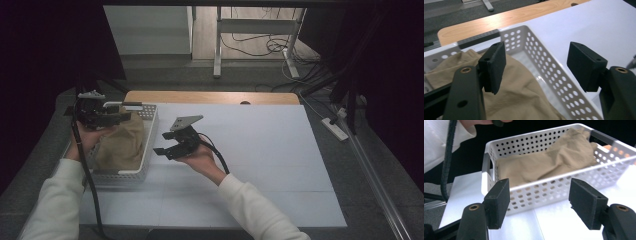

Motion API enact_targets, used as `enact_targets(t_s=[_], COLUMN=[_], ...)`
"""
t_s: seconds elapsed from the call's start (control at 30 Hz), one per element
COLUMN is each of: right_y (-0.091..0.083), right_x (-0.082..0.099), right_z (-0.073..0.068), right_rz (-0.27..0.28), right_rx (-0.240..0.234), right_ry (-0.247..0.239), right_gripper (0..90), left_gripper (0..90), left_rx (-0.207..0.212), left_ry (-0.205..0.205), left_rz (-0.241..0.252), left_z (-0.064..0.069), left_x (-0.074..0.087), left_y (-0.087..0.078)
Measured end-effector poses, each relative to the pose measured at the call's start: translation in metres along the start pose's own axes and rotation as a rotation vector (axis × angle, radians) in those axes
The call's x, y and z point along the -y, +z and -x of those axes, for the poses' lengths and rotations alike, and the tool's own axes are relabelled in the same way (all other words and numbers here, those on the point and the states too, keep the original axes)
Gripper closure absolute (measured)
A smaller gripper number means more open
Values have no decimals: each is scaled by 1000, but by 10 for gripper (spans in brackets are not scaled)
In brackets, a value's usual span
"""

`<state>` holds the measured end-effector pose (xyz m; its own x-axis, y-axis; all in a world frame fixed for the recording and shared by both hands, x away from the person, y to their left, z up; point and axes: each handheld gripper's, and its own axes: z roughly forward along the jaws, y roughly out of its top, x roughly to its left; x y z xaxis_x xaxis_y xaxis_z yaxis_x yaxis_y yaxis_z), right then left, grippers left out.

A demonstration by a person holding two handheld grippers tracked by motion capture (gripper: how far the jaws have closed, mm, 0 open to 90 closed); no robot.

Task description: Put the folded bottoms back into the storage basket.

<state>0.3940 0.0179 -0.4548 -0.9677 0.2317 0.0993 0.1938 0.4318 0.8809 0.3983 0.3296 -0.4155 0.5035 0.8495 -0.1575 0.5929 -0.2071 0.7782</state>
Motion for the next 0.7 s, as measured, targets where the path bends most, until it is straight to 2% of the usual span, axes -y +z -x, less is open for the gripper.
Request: enact_targets(t_s=[0.2, 0.4, 0.7], right_y=[-19, -41, -82], right_x=[10, 21, 36], right_z=[5, 3, 1], right_rz=[-6, -6, -8], right_rx=[18, 25, 58], right_ry=[5, -4, -8], right_gripper=[333, 330, 324], left_gripper=[315, 311, 307], left_rx=[7, 17, 32], left_ry=[1, 2, 22], left_rz=[7, 18, 33], left_z=[15, 33, 65], left_x=[9, 19, 35], left_y=[2, 0, -8])
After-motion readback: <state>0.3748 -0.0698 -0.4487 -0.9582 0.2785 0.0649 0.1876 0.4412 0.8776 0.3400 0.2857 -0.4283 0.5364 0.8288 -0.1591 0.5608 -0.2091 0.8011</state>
